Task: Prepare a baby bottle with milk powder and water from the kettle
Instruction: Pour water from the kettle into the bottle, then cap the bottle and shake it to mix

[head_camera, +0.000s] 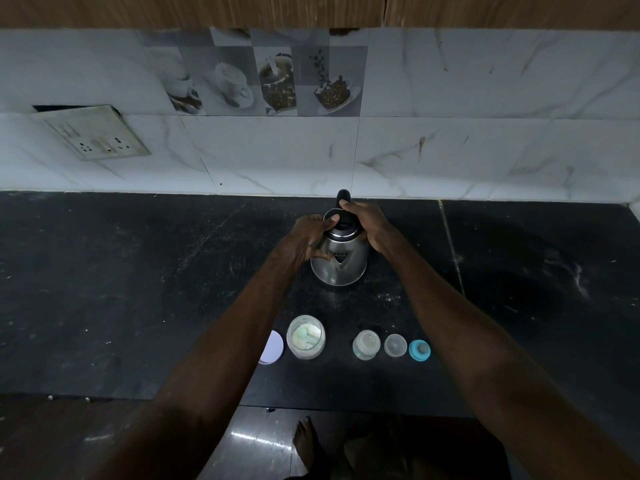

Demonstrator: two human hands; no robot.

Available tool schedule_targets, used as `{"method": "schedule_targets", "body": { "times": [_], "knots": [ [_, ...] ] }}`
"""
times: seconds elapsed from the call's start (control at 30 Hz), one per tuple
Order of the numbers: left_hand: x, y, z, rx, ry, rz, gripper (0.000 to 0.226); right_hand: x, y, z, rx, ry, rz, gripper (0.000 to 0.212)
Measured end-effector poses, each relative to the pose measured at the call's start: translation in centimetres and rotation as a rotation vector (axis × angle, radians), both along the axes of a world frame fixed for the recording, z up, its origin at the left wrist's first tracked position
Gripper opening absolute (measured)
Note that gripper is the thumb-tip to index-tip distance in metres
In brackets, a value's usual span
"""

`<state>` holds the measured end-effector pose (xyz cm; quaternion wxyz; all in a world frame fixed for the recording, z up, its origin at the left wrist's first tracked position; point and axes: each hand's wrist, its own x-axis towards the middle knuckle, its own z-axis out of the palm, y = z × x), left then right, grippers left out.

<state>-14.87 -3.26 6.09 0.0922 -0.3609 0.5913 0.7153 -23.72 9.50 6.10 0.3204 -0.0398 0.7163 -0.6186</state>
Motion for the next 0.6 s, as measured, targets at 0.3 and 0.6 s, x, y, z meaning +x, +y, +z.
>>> {"method": "schedule_targets", "body": {
  "times": [0.3, 0.6],
  "knots": [
    [0.3, 0.4, 0.4, -0.02, 0.008, 0.03, 0.043, 0.3, 0.1, -0.1, 0.033, 0.099, 0.004, 0.038],
    [0.7, 1.4, 0.3, 0.044, -0.025, 0.211, 0.047, 6.1, 6.7, -2.2, 0.036, 0.193, -0.207, 0.028]
  ]
}}
